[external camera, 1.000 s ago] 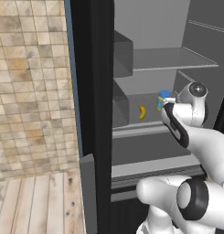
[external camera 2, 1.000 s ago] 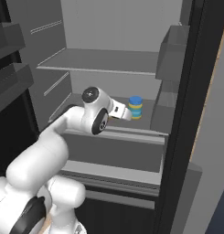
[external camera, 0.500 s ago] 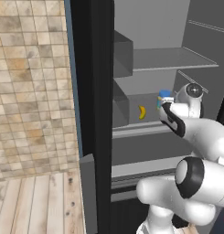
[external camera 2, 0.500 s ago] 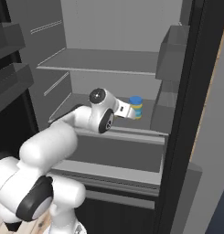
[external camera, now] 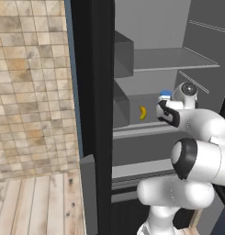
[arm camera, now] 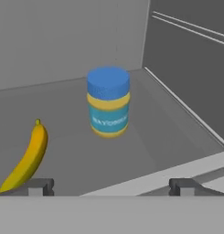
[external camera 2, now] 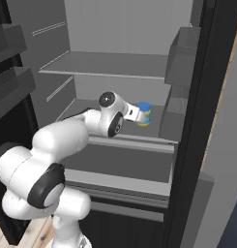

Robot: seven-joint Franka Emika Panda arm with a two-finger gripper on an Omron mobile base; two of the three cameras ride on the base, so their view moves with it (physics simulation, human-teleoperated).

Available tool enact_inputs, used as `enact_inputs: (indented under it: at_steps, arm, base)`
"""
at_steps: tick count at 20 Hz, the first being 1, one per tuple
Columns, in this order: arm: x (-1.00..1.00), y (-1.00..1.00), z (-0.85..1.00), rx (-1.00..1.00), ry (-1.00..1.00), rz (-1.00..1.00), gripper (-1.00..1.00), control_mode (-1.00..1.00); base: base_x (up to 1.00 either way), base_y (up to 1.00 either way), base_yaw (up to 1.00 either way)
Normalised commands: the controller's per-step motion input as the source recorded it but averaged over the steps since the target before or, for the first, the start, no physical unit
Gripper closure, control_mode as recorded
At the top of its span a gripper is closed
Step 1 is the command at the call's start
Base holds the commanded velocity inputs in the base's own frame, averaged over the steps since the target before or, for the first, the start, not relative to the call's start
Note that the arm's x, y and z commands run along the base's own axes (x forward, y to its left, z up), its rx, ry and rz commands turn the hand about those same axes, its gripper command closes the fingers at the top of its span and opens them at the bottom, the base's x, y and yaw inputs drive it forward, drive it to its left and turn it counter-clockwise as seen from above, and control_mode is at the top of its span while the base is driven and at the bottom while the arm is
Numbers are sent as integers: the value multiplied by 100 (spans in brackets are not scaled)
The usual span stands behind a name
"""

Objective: Move the banana and mayonnaise from the second highest shelf to the top shelf to make space. Then, place the pitcher from the counter on the cleared second highest shelf.

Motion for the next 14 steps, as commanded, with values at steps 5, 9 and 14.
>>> enact_inputs:
  at_steps: [5, 9, 14]
  arm:
    - [35, 0, -1, 0, 0, 0, -100, -100]
    - [26, -4, 0, 0, 0, 0, -100, -100]
    - [23, -7, 0, 0, -2, 0, -100, -100]
  base:
    - [0, 0, 0]
    - [0, 0, 0]
    - [0, 0, 0]
